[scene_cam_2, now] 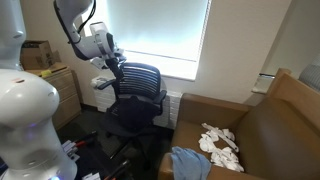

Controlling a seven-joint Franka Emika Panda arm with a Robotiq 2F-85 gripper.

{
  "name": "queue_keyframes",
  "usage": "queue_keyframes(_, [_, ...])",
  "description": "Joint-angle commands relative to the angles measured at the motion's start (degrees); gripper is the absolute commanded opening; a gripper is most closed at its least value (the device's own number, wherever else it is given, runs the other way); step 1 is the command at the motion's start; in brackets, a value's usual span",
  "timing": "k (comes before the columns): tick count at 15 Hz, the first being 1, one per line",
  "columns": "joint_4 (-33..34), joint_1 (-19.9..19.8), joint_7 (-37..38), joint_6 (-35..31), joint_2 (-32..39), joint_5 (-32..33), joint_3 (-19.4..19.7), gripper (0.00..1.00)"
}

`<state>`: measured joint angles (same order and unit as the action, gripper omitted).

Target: Move the pair of trousers from the chair to the couch

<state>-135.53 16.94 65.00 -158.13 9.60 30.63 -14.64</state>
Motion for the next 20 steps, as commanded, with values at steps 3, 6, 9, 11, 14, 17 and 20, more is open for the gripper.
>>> queue_keyframes(3, [2.11,2.31,8.90,-1.31,4.13,10.06,2.05,1.00])
queue_keyframes(6, [1.18,1.91,9.66,-0.23,3.25,10.91,1.13,1.00])
queue_keyframes(9, [2.05,2.85,11.54,-0.23,4.94,12.75,1.59,1.00])
queue_keyframes(11, [2.25,2.88,11.54,-0.23,5.00,12.75,1.67,1.00])
queue_keyframes(14, [3.22,4.20,13.94,-0.25,6.13,15.75,2.64,1.00])
queue_keyframes(17, [4.96,7.57,20.30,0.37,7.84,26.23,4.26,1.00])
queue_keyframes(20, [6.71,10.51,25.06,3.50,10.07,34.77,4.71,1.00])
